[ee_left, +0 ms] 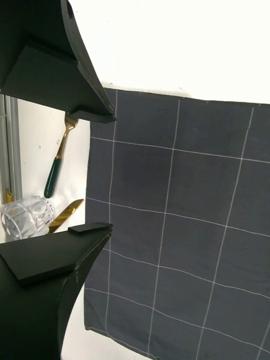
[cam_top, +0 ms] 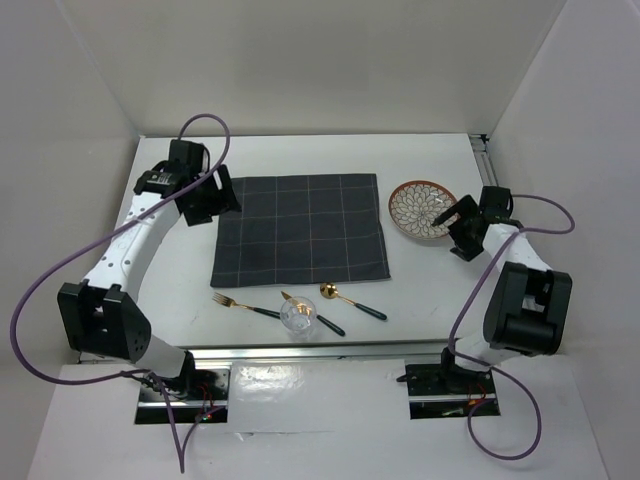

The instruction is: Set the dinner table for one person

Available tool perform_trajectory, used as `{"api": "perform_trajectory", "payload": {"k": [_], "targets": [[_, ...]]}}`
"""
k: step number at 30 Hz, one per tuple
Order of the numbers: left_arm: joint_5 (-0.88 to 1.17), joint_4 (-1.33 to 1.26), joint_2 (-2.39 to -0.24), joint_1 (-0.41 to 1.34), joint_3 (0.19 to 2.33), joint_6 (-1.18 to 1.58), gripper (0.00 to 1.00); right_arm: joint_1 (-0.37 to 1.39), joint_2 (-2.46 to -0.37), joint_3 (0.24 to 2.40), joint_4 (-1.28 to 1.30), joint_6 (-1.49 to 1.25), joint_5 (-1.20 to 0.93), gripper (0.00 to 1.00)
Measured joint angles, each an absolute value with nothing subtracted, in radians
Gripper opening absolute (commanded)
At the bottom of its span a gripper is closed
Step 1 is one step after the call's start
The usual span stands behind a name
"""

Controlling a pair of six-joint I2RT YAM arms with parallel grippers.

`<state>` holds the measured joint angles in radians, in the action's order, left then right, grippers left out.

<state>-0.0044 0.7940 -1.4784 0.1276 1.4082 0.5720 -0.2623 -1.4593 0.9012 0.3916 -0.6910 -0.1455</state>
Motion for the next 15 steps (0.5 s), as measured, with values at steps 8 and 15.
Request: {"api": "perform_trajectory", "payload": {"k": [8,15], "targets": [[-0.043,0.808,-1.455,0.150,1.402,0.547,0.86,-0.262,-1.632,0.894,0.219,-0.733,-0.215,0.80],[-0.048,0.809,-1.422,0.151,1.384,0.522,0.86,-0.262,-1.677,0.877,0.118,-0.766,-0.253,0.40]]}}
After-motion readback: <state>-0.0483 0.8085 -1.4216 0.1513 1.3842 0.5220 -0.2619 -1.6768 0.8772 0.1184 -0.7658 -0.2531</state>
